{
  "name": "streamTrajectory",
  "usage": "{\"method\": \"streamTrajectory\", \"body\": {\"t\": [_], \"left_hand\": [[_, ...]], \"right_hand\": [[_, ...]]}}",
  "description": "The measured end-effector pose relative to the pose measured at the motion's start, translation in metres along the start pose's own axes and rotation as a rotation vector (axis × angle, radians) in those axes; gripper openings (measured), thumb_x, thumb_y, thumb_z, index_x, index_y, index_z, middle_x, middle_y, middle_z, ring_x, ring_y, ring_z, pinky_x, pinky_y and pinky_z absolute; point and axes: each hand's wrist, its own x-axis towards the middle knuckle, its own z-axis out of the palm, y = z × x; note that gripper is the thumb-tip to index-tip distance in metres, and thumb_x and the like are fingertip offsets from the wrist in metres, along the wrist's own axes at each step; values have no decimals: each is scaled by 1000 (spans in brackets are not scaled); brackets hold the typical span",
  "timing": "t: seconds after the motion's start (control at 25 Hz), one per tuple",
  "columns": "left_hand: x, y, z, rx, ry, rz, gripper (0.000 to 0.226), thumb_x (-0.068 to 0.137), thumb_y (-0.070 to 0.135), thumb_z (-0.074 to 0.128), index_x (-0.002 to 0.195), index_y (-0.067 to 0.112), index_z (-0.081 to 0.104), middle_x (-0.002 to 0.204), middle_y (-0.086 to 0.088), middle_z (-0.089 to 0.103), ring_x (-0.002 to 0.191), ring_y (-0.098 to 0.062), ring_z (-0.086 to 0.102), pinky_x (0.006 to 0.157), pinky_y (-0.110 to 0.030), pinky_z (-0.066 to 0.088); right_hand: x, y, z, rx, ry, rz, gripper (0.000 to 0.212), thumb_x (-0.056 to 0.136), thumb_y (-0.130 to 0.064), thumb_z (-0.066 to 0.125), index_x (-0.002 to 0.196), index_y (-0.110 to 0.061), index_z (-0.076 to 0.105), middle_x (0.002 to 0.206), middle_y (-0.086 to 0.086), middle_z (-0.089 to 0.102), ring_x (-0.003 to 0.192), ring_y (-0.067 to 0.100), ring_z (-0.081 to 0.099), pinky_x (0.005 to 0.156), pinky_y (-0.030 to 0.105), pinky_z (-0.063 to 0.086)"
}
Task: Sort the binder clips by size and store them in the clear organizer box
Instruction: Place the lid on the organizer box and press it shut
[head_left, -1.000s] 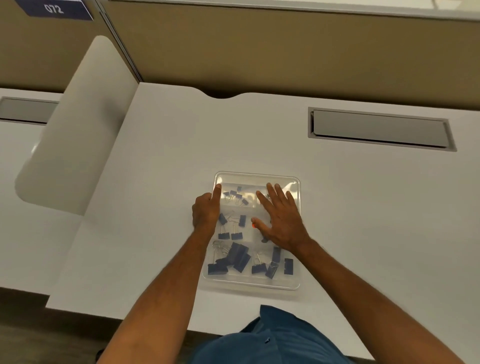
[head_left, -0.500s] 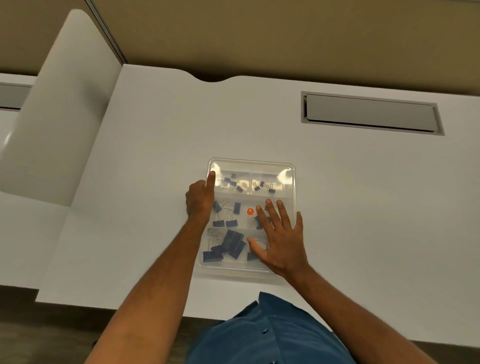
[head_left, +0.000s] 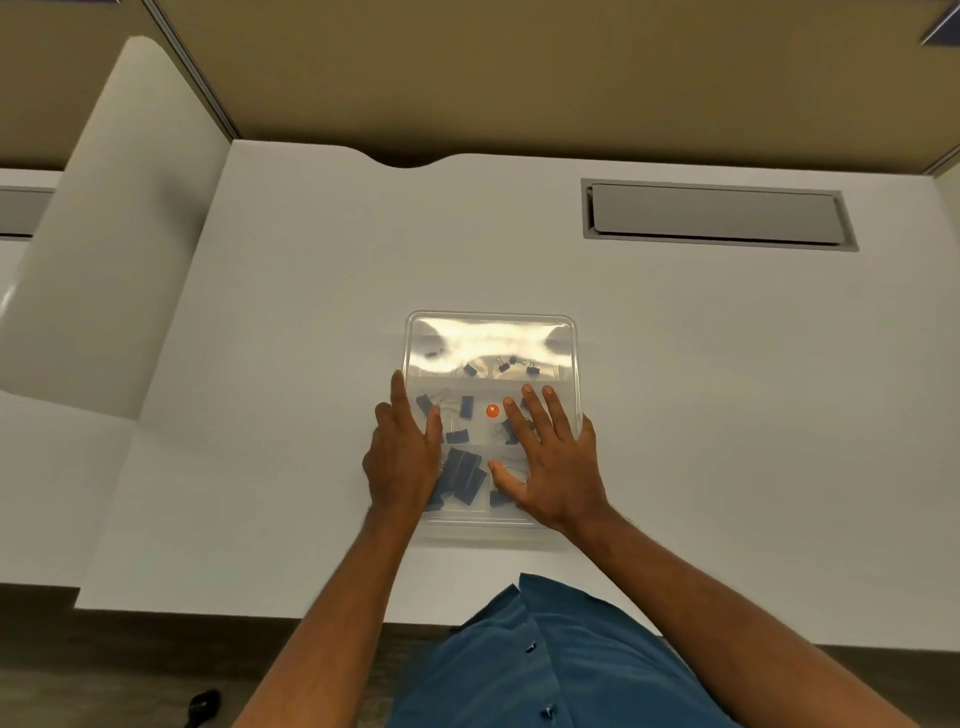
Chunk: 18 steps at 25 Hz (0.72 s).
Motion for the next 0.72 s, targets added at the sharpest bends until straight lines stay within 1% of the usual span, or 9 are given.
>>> {"method": "streamTrajectory", "body": {"t": [0.04, 0.12, 0.28, 0.48, 0.56, 0.64, 0.72], "left_hand": [[-2, 0, 0, 44, 1, 41, 68, 99, 57, 38, 156, 28, 15, 127, -12, 51, 96, -25, 65, 73, -38, 57], [-1, -1, 1, 136, -4, 85, 67, 99, 56, 32, 157, 29, 13, 124, -13, 51, 89, -23, 65, 68, -34, 56], [-2, 0, 8, 220, 31, 81, 66, 101, 54, 34, 157, 25, 15, 121, -13, 53, 79, -22, 64, 58, -32, 54], [-1, -2, 9, 239, 49, 99, 67, 101, 54, 33, 158, 24, 14, 122, -14, 54, 76, -21, 64, 56, -29, 52], [-1, -3, 7, 210, 40, 97, 67, 100, 55, 34, 158, 26, 14, 123, -14, 53, 79, -22, 65, 59, -31, 54], [-2, -2, 5, 208, 35, 108, 68, 100, 56, 34, 157, 26, 15, 128, -14, 52, 91, -25, 66, 67, -34, 57], [1, -2, 7, 226, 61, 131, 66, 99, 56, 32, 156, 22, 22, 133, -16, 50, 104, -30, 62, 74, -41, 58]], "right_hand": [[0, 1, 1, -4, -3, 0, 86, 91, -79, 30, 161, -31, 12, 169, -3, 6, 156, 24, 3, 116, 65, 22], [0, 1, 3, -10, 3, -5, 86, 92, -78, 30, 161, -30, 13, 169, -2, 7, 156, 24, 4, 116, 65, 22], [1, 0, 5, -22, 11, 1, 85, 92, -78, 28, 161, -30, 13, 169, -2, 7, 156, 23, 4, 117, 62, 21], [-1, 1, 4, -1, 17, 6, 84, 92, -77, 30, 161, -31, 12, 169, -4, 3, 156, 21, 0, 118, 62, 20], [-2, 1, 3, 23, 31, -6, 84, 92, -76, 33, 160, -32, 15, 169, -4, 4, 156, 20, 0, 119, 60, 19], [-1, 3, 4, 49, 43, -9, 83, 91, -77, 36, 159, -33, 19, 169, -4, 5, 156, 19, 0, 121, 59, 13], [2, 7, 3, 104, 46, -1, 82, 90, -76, 39, 159, -34, 21, 169, -5, 5, 156, 19, 0, 123, 59, 7]]}}
